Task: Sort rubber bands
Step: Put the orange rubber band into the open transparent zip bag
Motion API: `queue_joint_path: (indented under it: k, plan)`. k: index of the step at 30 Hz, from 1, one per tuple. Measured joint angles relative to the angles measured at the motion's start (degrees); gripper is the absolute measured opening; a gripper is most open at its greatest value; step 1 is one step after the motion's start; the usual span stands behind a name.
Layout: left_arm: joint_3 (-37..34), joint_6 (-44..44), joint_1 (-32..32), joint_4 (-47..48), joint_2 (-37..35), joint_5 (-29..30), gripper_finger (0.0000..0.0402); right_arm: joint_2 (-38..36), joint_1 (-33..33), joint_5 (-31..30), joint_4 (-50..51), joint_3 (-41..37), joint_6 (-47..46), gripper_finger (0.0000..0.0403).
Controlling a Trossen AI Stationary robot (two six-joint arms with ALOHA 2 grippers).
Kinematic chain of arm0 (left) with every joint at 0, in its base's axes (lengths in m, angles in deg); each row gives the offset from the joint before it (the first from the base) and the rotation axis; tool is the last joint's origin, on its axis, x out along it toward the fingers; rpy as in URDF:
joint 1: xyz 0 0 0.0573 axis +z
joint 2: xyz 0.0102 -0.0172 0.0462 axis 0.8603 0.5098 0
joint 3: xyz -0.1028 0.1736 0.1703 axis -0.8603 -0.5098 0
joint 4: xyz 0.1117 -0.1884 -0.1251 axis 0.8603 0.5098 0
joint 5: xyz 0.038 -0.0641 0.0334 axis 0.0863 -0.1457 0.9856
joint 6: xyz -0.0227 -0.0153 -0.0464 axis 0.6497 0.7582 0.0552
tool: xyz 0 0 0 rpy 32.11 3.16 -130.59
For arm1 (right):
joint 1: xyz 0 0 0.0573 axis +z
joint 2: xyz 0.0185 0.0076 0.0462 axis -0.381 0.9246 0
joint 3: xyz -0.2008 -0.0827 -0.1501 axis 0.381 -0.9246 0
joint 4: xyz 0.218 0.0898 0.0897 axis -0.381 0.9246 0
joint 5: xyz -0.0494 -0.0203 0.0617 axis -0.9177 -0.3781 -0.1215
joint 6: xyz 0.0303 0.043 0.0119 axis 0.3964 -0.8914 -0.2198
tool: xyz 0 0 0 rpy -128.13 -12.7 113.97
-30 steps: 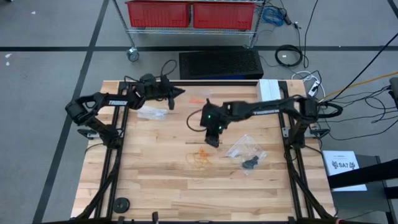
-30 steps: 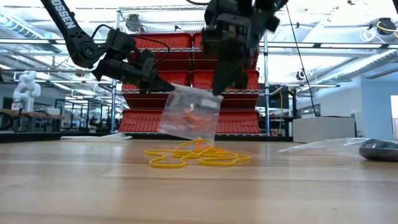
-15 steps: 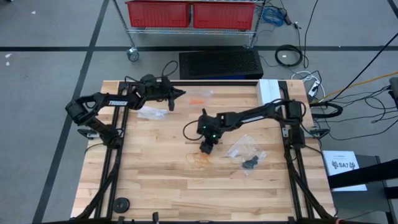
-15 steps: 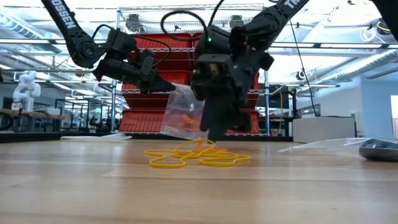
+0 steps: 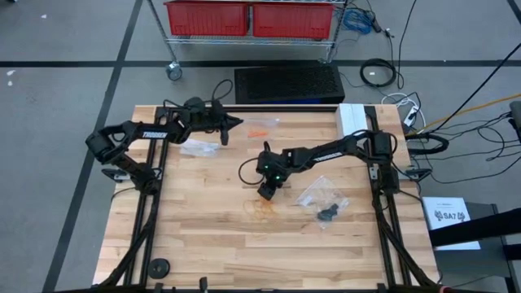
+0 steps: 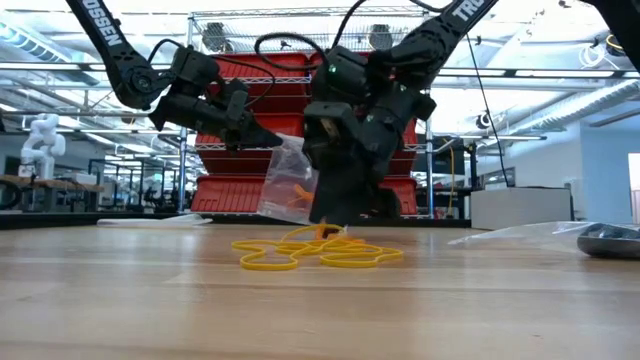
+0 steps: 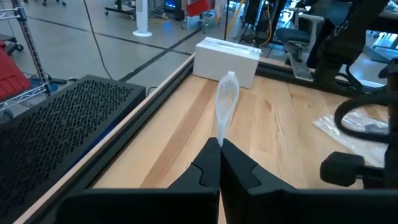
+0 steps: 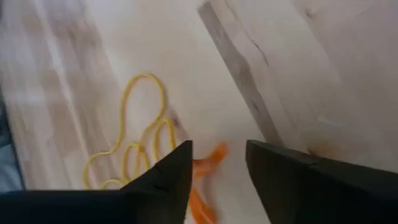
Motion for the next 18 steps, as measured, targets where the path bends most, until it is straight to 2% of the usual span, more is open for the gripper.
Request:
queue_joint_path:
  k: [9, 18]
  plan:
    - [0.0, 0.0, 0.0, 0.2, 0.0, 0.0, 0.0, 0.5, 0.3, -1.2, 1.8, 0.2, 3.6, 0.0012]
    - [0.0, -0.1, 0.0, 0.0, 0.0, -0.2, 0.0, -8.2, -2.1, -11.0, 9.7, 5.6, 14.2, 0.0003]
